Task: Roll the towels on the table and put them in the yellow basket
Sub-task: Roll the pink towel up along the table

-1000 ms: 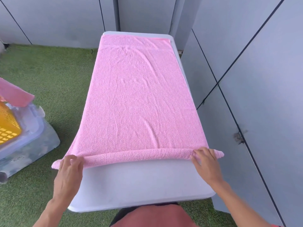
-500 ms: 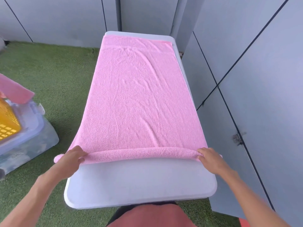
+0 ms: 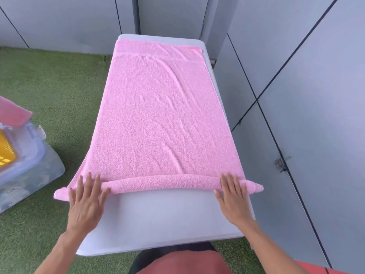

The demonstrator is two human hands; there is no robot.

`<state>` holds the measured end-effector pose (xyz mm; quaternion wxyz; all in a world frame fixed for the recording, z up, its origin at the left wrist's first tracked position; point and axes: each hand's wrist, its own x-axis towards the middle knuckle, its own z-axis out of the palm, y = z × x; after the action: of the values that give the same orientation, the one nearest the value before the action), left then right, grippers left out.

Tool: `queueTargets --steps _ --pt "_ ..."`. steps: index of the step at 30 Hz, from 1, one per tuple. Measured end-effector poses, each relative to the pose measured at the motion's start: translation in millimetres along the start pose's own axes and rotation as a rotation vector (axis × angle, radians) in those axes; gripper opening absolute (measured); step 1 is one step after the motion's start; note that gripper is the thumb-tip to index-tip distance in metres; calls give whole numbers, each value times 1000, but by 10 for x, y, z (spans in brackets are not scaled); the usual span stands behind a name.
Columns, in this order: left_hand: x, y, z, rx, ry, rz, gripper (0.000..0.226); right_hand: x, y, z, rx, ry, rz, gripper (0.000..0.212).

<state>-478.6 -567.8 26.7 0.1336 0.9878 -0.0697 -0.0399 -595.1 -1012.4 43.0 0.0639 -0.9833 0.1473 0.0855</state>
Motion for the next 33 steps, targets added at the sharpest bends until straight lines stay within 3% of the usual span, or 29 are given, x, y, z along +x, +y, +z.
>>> queueTargets --steps 3,8,13,18,26,33 --pt "29 81 -49 -1 27 -9 72 78 16 -93 23 -3 -7 80" --pt "-65 635 -2 -58 70 18 68 91 79 -235 82 -32 -36 65" --pt "-73 1527 178 -139 67 107 64 229 295 -403 151 -80 -113 61" --pt "29 2611 410 -186 64 158 57 530 811 -521 239 -178 -209 71" --pt "95 4039 630 -242 107 -65 46 1211 1618 -902 225 -304 -387 81" --pt "415 4519 626 -264 93 -194 52 1973 1615 -1047 200 -268 -501 52"
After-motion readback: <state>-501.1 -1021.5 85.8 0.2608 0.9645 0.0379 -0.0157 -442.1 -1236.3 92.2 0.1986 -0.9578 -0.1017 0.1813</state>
